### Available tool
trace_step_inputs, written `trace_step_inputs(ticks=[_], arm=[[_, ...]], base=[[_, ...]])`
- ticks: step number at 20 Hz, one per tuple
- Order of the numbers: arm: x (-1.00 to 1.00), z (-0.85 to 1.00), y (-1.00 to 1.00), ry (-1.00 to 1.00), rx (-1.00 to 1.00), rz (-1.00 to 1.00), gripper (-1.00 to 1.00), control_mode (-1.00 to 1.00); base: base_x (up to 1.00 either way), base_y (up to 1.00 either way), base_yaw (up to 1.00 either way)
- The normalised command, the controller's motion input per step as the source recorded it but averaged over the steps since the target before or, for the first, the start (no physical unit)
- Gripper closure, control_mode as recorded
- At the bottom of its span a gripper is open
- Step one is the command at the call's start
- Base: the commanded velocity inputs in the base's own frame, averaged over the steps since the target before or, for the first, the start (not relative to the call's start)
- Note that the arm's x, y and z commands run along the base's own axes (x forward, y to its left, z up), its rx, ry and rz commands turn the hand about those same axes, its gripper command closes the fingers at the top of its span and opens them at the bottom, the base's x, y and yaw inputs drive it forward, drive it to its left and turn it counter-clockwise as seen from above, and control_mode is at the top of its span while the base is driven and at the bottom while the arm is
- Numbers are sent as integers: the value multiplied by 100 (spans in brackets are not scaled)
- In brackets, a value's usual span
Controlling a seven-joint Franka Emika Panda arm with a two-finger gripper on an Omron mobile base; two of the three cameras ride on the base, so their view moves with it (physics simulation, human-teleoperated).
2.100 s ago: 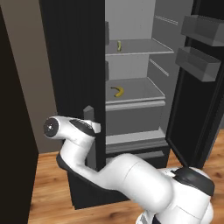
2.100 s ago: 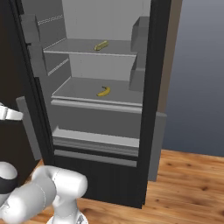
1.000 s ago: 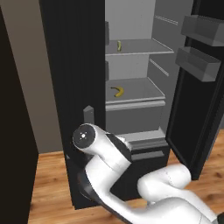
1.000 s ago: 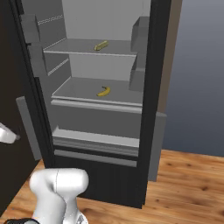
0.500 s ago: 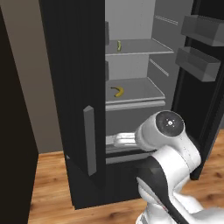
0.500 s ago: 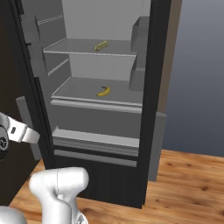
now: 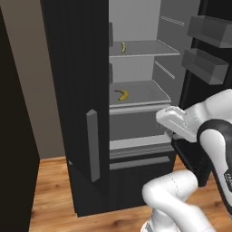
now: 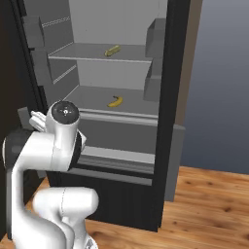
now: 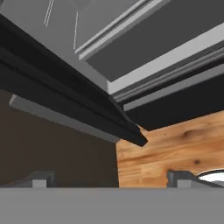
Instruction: Retrieve the butter from the fridge and place it on a plate on the dining table. Then retrieve the butter knife by the fridge and place it near the plate.
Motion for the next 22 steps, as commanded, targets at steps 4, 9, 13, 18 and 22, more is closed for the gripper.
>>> trace_step_inputs(ticks=[4,9,13,18,22], arm=[[73,-30,14,0,14,0,-100,-100],[81,-35,1,3,11,2,-100,-100],[87,-23,0,10,16,6,-100,-100],[82,-3,21,22,13,5,-100,-100],[55,-1,54,19,1,7,-100,-100]], base=[[0,0,0],[0,0,0],[0,0,0],[0,0,0],[0,0,0]])
